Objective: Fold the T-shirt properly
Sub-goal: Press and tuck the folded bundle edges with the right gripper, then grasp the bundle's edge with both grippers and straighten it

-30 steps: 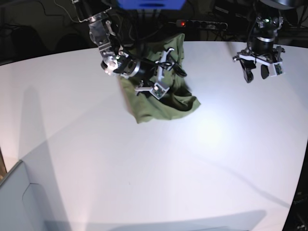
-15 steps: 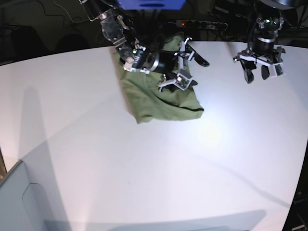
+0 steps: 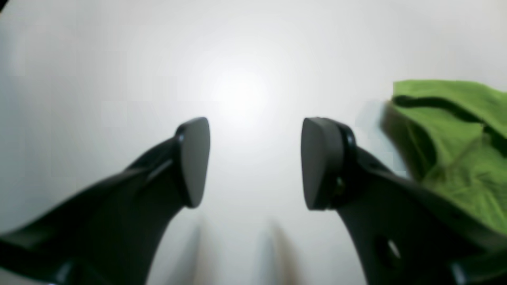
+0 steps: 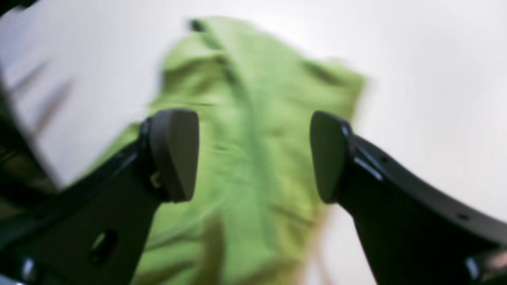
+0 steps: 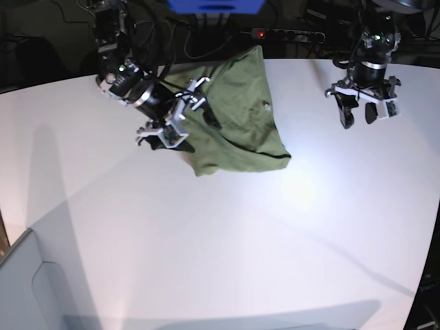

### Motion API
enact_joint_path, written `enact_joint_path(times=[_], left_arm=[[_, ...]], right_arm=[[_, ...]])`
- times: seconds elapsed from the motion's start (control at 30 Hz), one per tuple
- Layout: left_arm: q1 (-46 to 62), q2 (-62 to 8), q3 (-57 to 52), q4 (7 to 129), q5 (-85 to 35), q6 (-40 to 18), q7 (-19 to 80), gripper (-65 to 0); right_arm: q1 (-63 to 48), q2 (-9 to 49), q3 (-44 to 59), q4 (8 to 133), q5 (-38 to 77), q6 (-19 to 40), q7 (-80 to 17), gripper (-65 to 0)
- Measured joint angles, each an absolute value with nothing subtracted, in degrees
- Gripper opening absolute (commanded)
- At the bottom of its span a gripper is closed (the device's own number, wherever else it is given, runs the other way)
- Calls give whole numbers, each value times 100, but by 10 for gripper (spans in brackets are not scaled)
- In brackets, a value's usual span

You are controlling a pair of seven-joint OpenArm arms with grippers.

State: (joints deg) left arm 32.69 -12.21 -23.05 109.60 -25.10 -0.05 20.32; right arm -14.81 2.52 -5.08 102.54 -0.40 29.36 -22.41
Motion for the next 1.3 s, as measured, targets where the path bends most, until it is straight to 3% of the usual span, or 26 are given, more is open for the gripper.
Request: enact_joint_path(times=[0.23, 0.7, 1.03, 1.17, 1.3], left_arm=[[3269, -1208, -1905, 10962, -2508, -8, 2038, -297], [3415, -1208, -1855, 10971, -2510, 12, 2003, -297], [3424, -1208, -1865, 10956, -2510, 14, 1999, -297], [3385, -1203, -1852, 10949, -2510, 14, 2001, -297], [3352, -1208, -1852, 10949, -2510, 14, 1997, -297]], right_arm=[[-1114, 204, -390, 10147, -1, 2941, -2191, -224], [-123, 64, -364, 8453, -23, 2941, -2200, -231], [257, 38, 659, 7616, -16, 2941, -2185, -230], [259, 64, 711, 7620, -25, 2943, -2206, -228], [-30, 60, 760, 8503, -43, 2945, -2198, -224]])
